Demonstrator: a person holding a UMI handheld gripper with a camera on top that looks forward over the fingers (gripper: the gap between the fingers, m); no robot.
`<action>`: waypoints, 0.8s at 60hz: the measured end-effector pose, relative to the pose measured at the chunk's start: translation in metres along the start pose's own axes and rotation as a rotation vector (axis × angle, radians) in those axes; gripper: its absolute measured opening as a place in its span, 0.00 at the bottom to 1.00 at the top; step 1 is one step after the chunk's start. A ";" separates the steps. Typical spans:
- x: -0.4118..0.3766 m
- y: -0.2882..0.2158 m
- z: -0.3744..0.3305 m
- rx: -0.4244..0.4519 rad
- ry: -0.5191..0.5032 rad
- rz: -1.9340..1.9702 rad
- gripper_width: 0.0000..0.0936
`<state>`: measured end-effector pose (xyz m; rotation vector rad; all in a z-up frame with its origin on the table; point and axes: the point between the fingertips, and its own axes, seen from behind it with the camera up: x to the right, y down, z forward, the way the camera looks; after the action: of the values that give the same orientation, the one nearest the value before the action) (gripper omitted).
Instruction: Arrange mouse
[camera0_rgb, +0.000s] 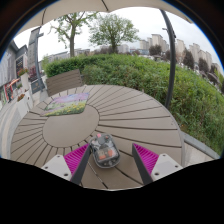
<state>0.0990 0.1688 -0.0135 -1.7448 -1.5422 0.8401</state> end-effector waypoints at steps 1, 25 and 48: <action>0.002 -0.002 0.003 -0.001 0.004 0.003 0.91; 0.007 -0.019 0.024 -0.098 0.022 0.015 0.43; -0.125 -0.218 0.054 0.011 -0.087 0.027 0.42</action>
<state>-0.0829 0.0677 0.1378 -1.7455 -1.5707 0.9476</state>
